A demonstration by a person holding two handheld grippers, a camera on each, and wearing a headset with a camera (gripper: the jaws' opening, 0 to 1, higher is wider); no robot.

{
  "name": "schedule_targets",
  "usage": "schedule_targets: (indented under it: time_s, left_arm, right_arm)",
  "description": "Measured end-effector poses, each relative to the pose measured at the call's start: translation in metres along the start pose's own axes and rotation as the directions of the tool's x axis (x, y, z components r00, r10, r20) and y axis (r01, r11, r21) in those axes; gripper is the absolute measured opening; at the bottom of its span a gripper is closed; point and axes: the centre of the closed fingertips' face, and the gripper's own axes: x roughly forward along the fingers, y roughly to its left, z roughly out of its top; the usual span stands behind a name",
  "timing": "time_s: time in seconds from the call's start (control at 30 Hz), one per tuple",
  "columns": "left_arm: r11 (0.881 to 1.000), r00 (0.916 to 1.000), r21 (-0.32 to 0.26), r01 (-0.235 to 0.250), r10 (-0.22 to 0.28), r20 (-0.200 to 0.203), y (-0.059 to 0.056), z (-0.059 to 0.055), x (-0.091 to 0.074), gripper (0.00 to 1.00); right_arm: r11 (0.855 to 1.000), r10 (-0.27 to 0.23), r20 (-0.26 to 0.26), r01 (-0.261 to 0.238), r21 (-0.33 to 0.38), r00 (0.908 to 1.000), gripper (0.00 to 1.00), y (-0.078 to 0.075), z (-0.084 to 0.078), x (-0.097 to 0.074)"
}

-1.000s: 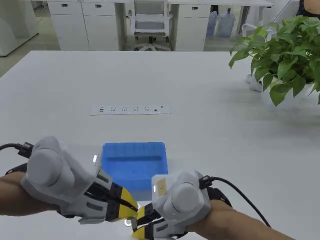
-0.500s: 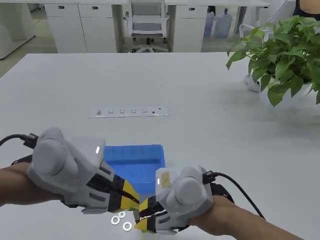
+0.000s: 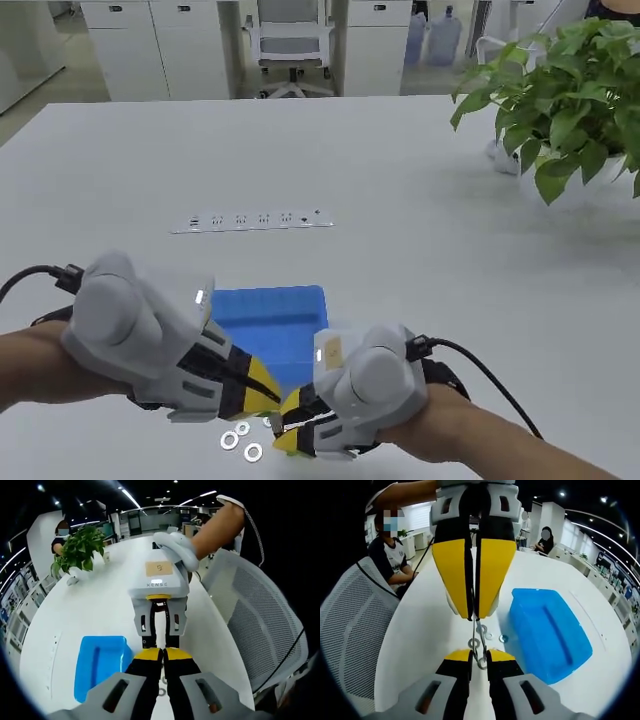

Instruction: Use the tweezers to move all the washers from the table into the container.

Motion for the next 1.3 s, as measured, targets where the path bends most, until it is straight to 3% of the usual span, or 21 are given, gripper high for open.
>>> schedule_targets:
  time_s: [0.6, 0.97, 1.3]
  left_arm:
    - [1.0, 0.9995, 0.016, 0.024, -0.024, -0.019, -0.0005, 0.0027, 0.0041, 0.05]
    - [1.0, 0.9997, 0.024, 0.012, -0.011, -0.02, 0.0016, 0.0024, 0.0035, 0.06]
    - [1.0, 0.9998, 0.003, 0.015, -0.015, -0.013, 0.0035, 0.002, 0.0043, 0.06]
  right_arm:
    - [1.0, 0.0, 0.013, 0.0, 0.02, 0.9999, 0.13, 0.0028, -0.0044, -0.0012]
    - [1.0, -0.011, 0.007, 0.011, 0.004, 0.9999, 0.15, 0.0026, -0.0046, 0.0007]
    - [1.0, -0.01, 0.013, 0.01, 0.013, 0.9999, 0.14, 0.0013, -0.0035, 0.0012]
